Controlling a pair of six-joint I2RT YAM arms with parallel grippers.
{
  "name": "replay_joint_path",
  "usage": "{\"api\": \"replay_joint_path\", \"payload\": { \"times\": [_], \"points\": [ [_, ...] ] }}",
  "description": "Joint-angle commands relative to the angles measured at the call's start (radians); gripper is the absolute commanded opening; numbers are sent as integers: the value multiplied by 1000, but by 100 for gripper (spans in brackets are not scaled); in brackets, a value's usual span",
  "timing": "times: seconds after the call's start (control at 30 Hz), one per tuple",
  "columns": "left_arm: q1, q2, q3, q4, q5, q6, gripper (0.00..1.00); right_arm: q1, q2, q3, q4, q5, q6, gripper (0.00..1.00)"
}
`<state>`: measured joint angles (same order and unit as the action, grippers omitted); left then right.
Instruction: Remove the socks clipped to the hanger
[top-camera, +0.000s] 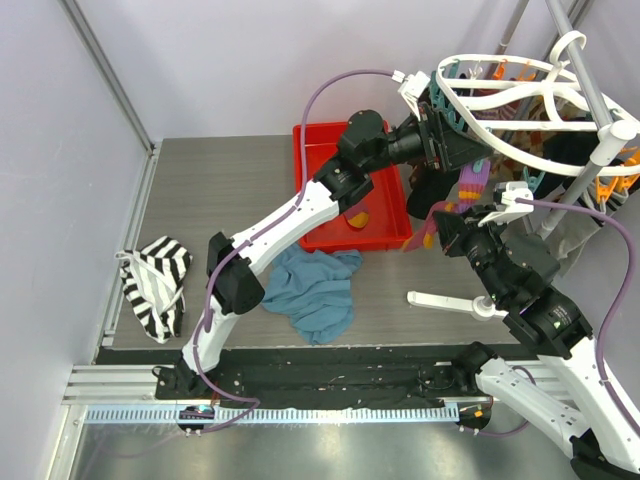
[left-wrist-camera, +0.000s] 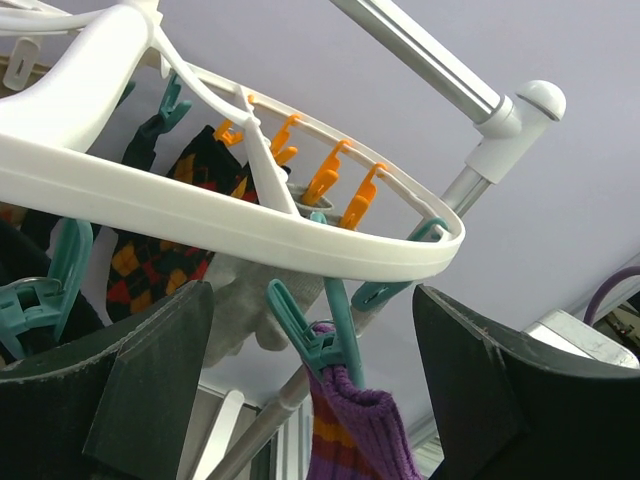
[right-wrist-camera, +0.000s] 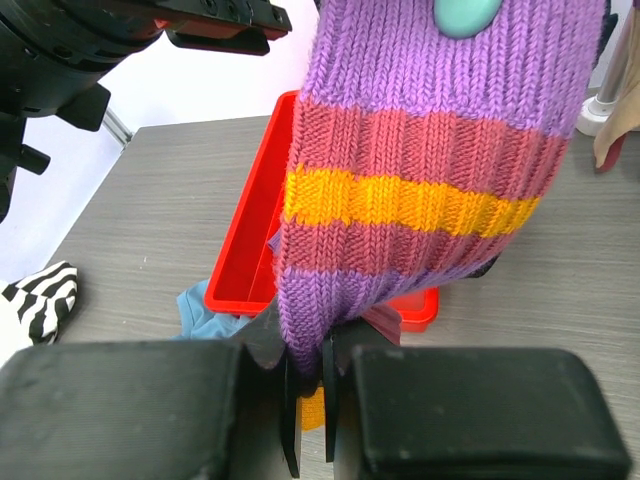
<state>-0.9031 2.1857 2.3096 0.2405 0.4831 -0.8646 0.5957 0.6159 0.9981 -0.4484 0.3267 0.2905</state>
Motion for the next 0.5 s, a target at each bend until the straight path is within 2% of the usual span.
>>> {"api": "replay_joint_path", "payload": {
  "times": [0.0,0.1,0.27,0.47],
  "points": [
    [-2,3,11,82,22,-16,85,4,-1,1,54,-2,-4,1],
    [-2,9,13,114,29,-43,85,3,-4,0,53,2,-7,1],
    [0,25,11,178,52,-91,75,3,-8,-1,54,0,-10,1],
    [0,36,22,166,51,-99,69,4,-13,0,54,-2,-11,1]
  ]
}}
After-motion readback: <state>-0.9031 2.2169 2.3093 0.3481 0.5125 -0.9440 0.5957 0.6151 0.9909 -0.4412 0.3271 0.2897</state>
